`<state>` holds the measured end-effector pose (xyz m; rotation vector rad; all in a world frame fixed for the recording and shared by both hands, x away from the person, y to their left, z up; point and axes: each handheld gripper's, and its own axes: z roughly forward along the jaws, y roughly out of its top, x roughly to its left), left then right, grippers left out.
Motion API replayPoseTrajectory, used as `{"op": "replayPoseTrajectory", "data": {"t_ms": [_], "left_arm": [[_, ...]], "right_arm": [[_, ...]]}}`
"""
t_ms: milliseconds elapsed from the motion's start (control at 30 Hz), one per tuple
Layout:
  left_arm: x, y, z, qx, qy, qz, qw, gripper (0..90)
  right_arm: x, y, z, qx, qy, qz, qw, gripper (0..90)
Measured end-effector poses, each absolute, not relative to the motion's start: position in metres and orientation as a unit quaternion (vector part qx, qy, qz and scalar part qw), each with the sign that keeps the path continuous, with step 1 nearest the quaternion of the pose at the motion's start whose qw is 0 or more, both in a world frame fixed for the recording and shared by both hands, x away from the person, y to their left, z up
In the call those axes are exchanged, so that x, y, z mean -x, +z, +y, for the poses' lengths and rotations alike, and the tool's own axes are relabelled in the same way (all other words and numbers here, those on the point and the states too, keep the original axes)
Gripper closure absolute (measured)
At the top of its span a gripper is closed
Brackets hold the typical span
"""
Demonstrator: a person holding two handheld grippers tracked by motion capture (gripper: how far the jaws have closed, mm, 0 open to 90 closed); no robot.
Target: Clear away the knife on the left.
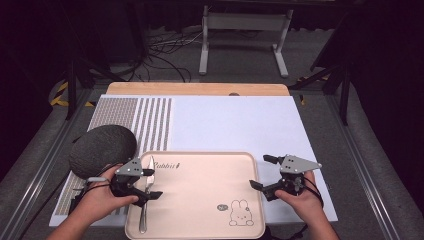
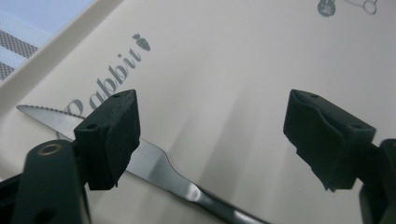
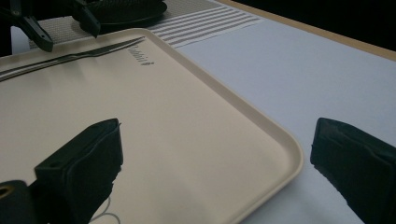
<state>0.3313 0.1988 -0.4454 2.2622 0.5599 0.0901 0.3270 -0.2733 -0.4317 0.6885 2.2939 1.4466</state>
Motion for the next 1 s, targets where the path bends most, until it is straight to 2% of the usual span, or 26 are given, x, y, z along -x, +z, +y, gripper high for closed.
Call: {"op": "replayPoseTrajectory", "data": {"t_ms": [500,1000], "left_arm": [[-0.329,-0.420,0.204,-0.880,0.074,0.195,0.427,15.3],[-0.320,-0.407,0.237,-0.835,0.099,0.198,0.504,14.4]], "right_arm": [[-0.326,-0.431,-0.275,-0.244,0.514,0.803,0.177,3.6],[-0.325,-0.430,-0.276,-0.245,0.520,0.798,0.182,3.4]]}}
